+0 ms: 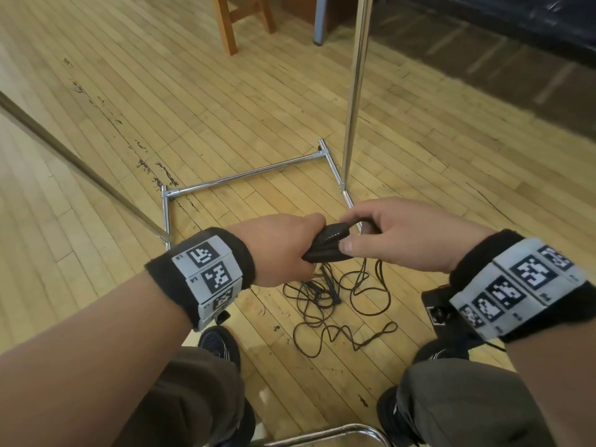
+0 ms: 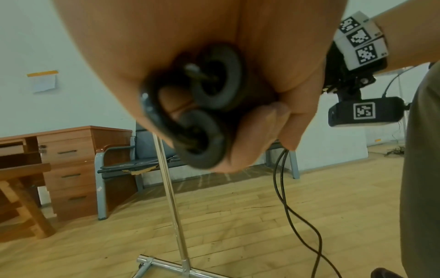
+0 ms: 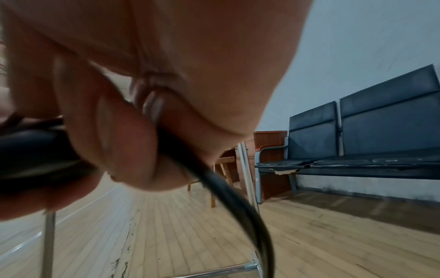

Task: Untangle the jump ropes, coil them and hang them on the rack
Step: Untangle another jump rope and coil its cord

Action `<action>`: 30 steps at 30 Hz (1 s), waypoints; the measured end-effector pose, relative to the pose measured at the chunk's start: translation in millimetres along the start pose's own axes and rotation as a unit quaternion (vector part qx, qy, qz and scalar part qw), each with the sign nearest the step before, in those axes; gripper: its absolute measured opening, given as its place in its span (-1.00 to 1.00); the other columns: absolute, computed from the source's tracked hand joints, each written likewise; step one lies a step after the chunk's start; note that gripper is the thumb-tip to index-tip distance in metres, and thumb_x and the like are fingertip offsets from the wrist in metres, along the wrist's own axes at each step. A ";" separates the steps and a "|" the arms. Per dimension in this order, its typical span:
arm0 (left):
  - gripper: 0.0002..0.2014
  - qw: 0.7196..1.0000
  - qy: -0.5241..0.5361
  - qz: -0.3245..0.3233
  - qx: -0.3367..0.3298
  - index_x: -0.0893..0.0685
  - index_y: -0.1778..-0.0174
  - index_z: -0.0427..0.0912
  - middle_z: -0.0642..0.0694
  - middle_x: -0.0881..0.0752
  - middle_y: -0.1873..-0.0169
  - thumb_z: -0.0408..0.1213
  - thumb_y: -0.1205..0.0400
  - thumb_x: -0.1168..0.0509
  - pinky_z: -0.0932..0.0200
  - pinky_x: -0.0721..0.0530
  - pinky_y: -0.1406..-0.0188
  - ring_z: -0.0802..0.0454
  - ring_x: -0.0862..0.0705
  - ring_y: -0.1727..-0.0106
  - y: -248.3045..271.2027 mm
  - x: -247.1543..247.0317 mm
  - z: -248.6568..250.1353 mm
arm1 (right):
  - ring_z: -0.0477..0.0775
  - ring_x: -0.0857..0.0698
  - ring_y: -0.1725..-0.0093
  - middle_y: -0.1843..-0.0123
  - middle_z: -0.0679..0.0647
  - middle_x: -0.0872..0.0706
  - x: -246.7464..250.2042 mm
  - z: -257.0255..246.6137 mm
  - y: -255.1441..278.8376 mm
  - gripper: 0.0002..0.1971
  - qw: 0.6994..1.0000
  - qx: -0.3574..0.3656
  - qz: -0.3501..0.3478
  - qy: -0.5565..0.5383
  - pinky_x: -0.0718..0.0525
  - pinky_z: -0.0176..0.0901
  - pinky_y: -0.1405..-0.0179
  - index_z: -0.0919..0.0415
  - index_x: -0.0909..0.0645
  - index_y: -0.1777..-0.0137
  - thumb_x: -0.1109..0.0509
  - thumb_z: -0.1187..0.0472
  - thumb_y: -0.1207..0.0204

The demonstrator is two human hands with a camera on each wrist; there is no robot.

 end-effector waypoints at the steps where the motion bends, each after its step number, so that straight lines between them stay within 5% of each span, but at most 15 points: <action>1: -0.79 1.000 -0.006 -0.003 -0.003 -0.43 -0.14 0.13 0.05 -0.66 0.21 -0.13 -0.74 -0.36 0.24 -0.44 0.39 0.12 -0.62 0.27 0.2 -1.1 -1.8 | -0.19 -0.69 0.32 0.26 -0.26 -0.74 3.4 2.3 2.5 -0.78 1.000 0.001 -0.008 0.009 -0.70 -0.11 0.24 -0.31 -0.67 -0.19 -0.45 -0.16 -0.57; 4: -0.77 1.000 -0.006 -0.004 -0.005 -0.42 -0.15 0.15 0.07 -0.66 0.20 -0.12 -0.73 -0.37 0.23 -0.46 0.36 0.13 -0.63 0.25 0.8 -2.9 -4.3 | -0.12 -0.74 0.20 0.14 -0.17 -0.77 5.4 5.3 4.3 -0.84 0.999 0.003 0.033 0.025 -0.74 -0.19 0.22 -0.29 -0.69 -0.16 -0.46 -0.05 -0.62; 7: -0.71 1.000 0.017 0.011 -0.005 -0.43 -0.18 0.18 0.08 -0.67 0.18 -0.08 -0.70 -0.42 0.27 -0.47 0.35 0.17 -0.64 0.23 -1.8 -2.0 -2.7 | -0.16 -0.65 0.34 0.27 -0.18 -0.74 -3.9 4.3 -2.3 -0.90 0.994 0.002 0.111 -0.018 -0.58 -0.33 0.41 -0.18 -0.72 0.00 -0.37 0.00 -0.71; 9: -0.68 0.999 0.036 0.025 0.001 -0.44 -0.20 0.20 0.09 -0.69 0.16 -0.06 -0.67 -0.45 0.26 -0.53 0.33 0.18 -0.66 0.21 -3.8 0.0 -2.0 | -0.12 -0.60 0.44 0.36 -0.14 -0.73 -12.4 2.1 -7.5 -0.82 0.988 -0.007 0.137 -0.077 -0.61 -0.19 0.41 -0.10 -0.73 0.07 -0.33 0.00 -0.74; 12: -0.64 0.998 0.051 0.043 0.004 -0.48 -0.24 0.20 0.11 -0.71 0.16 -0.05 -0.63 -0.49 0.26 -0.59 0.29 0.21 -0.68 0.19 -6.4 1.5 1.4 | -0.01 -0.73 0.34 0.24 -0.04 -0.80 -22.5 -0.7 -12.8 -0.76 0.976 -0.017 0.167 -0.135 -0.76 0.01 0.34 -0.04 -0.71 0.08 -0.26 0.00 -0.75; 15: -0.69 0.997 0.052 0.065 0.003 -0.51 -0.14 0.20 0.12 -0.71 0.21 -0.04 -0.60 -0.50 0.27 -0.60 0.31 0.22 -0.68 0.23 -7.9 2.1 7.0 | -0.20 -0.72 0.31 0.24 -0.07 -0.77 -32.2 -1.8 -17.8 -0.75 0.971 -0.018 0.199 -0.133 -0.65 -0.18 0.37 -0.03 -0.68 0.09 -0.20 0.02 -0.75; 18: -0.76 0.996 0.043 0.072 0.007 -0.53 -0.05 0.16 0.11 -0.70 0.25 -0.02 -0.62 -0.47 0.30 -0.51 0.36 0.22 -0.66 0.27 -8.5 2.3 9.8 | -0.15 -0.71 0.17 0.19 -0.09 -0.74 -38.1 -1.0 -21.6 -0.76 0.972 -0.012 0.213 -0.103 -0.69 -0.18 0.23 -0.01 -0.64 0.07 -0.17 0.05 -0.76; 24: -0.60 0.998 -0.005 0.066 0.023 -0.54 0.12 0.17 0.13 -0.70 0.32 0.36 -0.49 -0.48 0.23 -0.52 0.39 0.20 -0.65 0.30 -4.3 8.3 10.2 | -0.04 -0.72 0.14 0.16 -0.03 -0.73 -42.4 -4.1 -22.4 -0.76 0.974 -0.001 0.223 -0.035 -0.79 0.00 0.14 0.10 -0.61 0.00 -0.13 0.08 -0.77; 27: -0.70 0.998 0.043 0.044 0.028 -0.54 0.11 0.15 0.08 -0.76 0.33 0.15 -0.54 -0.52 0.21 -0.62 0.35 0.16 -0.74 0.34 -5.7 7.2 6.1 | -0.06 -0.71 0.15 0.16 -0.03 -0.73 -42.8 -7.6 -22.1 -0.76 0.975 0.005 0.222 -0.034 -0.80 0.03 0.15 0.10 -0.60 0.00 -0.12 0.08 -0.78; 30: -0.77 0.996 0.081 0.024 0.021 -0.56 0.01 0.11 0.05 -0.78 0.31 -0.03 -0.59 -0.50 0.26 -0.69 0.37 0.20 -0.75 0.39 -7.7 1.7 2.4 | -0.14 -0.68 0.25 0.22 -0.08 -0.71 -30.6 -7.1 -19.5 -0.78 0.982 0.010 0.189 -0.022 -0.66 -0.20 0.35 -0.01 -0.61 0.05 -0.19 0.02 -0.77</action>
Point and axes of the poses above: each hand's wrist, its own y-axis away from the middle knuckle, its own x-axis out of the back of the hand, z = x × y, the point moved 1 cm from there along -y, towards the middle knuckle
